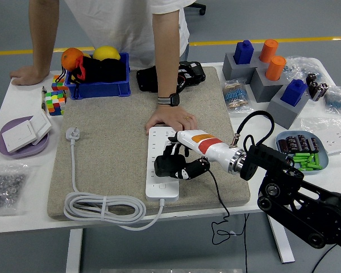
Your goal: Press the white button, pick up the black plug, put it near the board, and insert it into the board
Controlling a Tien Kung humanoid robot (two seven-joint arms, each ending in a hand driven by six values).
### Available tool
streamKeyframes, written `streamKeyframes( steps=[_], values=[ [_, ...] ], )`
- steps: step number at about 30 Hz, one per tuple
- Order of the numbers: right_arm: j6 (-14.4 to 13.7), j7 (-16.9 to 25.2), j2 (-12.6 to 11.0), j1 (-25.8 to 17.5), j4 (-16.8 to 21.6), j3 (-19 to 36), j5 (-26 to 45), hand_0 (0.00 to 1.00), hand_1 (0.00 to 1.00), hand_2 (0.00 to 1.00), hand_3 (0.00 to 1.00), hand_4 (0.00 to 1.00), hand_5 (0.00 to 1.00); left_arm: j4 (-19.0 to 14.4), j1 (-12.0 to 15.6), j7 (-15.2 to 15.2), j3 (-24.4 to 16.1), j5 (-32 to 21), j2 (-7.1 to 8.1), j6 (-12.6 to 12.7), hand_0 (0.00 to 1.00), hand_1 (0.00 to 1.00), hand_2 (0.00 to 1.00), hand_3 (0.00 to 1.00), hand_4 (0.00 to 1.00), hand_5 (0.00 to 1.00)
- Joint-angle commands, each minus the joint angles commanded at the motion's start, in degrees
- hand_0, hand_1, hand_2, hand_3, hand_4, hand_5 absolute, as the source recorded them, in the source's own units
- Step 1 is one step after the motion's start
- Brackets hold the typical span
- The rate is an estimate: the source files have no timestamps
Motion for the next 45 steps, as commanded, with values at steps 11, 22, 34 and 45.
streamKeyframes(
  steps=[11, 22, 34, 45],
  values=[
    [0.23, -0.33, -0.05, 0.18, -1.22, -0.83, -0.13, 0.359, 0.372, 0.381, 0.536, 0.851, 0.002, 0.00, 0.34, 0.15, 0.06, 0.15, 0.35, 0.01, 0.810, 0.780, 0.735, 0.785, 0.588, 0.527],
    [-0.09, -0.23, 0.27, 0.73, -2.06, -0.61, -0.49, 0.359, 0.372, 0.381, 0.536, 0.850, 0.002, 0.00, 0.07, 0.07, 0.10, 0.06, 0.33, 0.01, 0.810, 0.780, 0.735, 0.785, 0.587, 0.527],
    [0.32, -0.40, -0.06, 0.50, -2.60, -0.30, -1.65, 0.359, 0.372, 0.381, 0.538, 0.851, 0.002, 0.00, 0.25, 0.11, -0.06, 0.20, 0.16, -0.01, 0.810, 0.780, 0.735, 0.785, 0.588, 0.528],
    [0.26, -0.48, 0.01, 0.69, -2.41, -0.96, -1.53, 0.358, 0.371, 0.380, 0.535, 0.851, 0.002, 0.00, 0.20, 0.06, -0.12, 0.20, 0.17, 0.02, 0.810, 0.780, 0.735, 0.785, 0.588, 0.526]
  ],
)
